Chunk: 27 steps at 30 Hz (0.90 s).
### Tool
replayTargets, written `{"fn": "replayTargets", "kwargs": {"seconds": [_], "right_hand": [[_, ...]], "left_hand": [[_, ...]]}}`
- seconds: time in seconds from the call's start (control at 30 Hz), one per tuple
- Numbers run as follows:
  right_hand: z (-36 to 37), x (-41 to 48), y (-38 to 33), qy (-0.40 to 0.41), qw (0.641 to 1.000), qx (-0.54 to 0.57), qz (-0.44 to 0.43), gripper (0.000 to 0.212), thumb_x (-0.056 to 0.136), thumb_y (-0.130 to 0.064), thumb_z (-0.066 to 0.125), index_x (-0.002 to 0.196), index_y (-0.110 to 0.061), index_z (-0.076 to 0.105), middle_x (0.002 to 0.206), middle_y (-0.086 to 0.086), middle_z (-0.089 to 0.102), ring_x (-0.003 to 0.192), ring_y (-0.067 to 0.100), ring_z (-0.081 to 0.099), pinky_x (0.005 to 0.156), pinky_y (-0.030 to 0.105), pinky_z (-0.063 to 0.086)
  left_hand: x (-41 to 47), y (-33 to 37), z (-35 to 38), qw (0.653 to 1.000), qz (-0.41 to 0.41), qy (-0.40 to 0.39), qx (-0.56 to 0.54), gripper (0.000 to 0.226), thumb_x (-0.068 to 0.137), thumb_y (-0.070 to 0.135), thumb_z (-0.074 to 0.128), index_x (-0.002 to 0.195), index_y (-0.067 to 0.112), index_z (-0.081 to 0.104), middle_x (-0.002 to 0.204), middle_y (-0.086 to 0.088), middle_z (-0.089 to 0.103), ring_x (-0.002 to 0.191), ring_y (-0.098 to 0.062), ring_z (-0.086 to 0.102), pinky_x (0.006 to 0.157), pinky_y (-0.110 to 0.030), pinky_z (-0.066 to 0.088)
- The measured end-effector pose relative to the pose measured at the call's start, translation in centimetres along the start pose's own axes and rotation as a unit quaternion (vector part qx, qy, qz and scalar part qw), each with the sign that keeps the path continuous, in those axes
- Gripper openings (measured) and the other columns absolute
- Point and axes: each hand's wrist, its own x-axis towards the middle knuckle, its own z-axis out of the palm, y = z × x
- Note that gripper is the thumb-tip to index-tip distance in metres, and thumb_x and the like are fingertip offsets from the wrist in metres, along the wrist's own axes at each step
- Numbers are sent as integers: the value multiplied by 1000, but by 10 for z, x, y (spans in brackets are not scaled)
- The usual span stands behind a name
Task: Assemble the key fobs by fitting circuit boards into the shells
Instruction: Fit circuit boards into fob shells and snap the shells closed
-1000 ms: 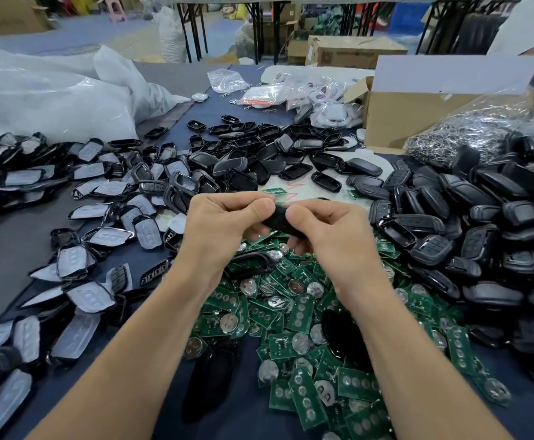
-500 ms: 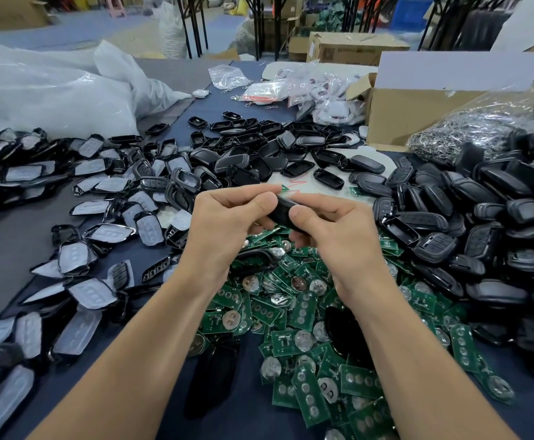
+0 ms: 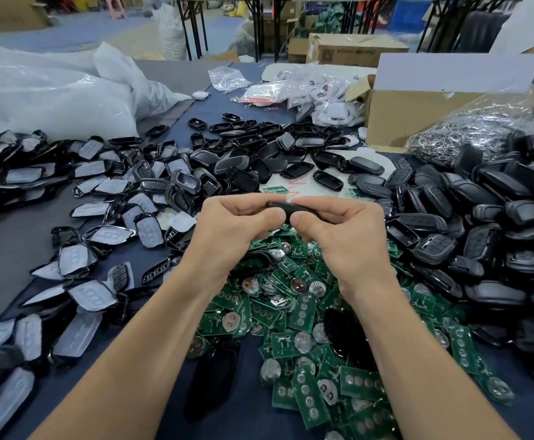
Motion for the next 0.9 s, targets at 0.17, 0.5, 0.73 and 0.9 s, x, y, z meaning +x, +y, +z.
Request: {"fn": "replayTargets", "kwargs": {"seconds": [0.17, 0.5, 0.73, 0.9], "right_hand": [[-1, 1, -3, -15, 1000, -20, -17, 28, 80, 1, 83, 90, -25, 83, 86, -3, 81, 82, 16, 78, 79, 33, 62], [0, -3, -6, -1, 979, -187, -82, 24, 82, -15, 82, 99, -32, 83, 88, -26, 77, 88, -4, 73, 85, 21, 59], [6, -2, -7, 8, 998, 45, 31, 25, 86, -1, 78, 88, -25, 82, 84, -3, 81, 79, 7, 74, 73, 18, 56], [15, -7, -11, 14, 964, 204, 168, 11, 91, -6, 73, 94, -14, 81, 86, 2, 78, 71, 8, 64, 62, 22, 48]], "left_hand": [[-2, 1, 5, 998, 63, -17, -16, 40, 86, -5, 76, 92, 33, 85, 91, 3, 82, 84, -8, 77, 76, -16, 56], [0, -5, 2, 995, 74, 32, 59, 25, 82, -2, 83, 102, 12, 84, 77, 0, 80, 57, -5, 61, 60, -17, 50], [-3, -1, 7, 999, 49, 16, 11, 23, 90, 12, 79, 105, 30, 83, 99, 8, 82, 93, -2, 76, 75, -13, 55], [-6, 0, 19, 998, 18, -13, -59, 20, 101, 22, 66, 100, 30, 85, 100, 1, 81, 92, -8, 73, 79, -20, 58]]}}
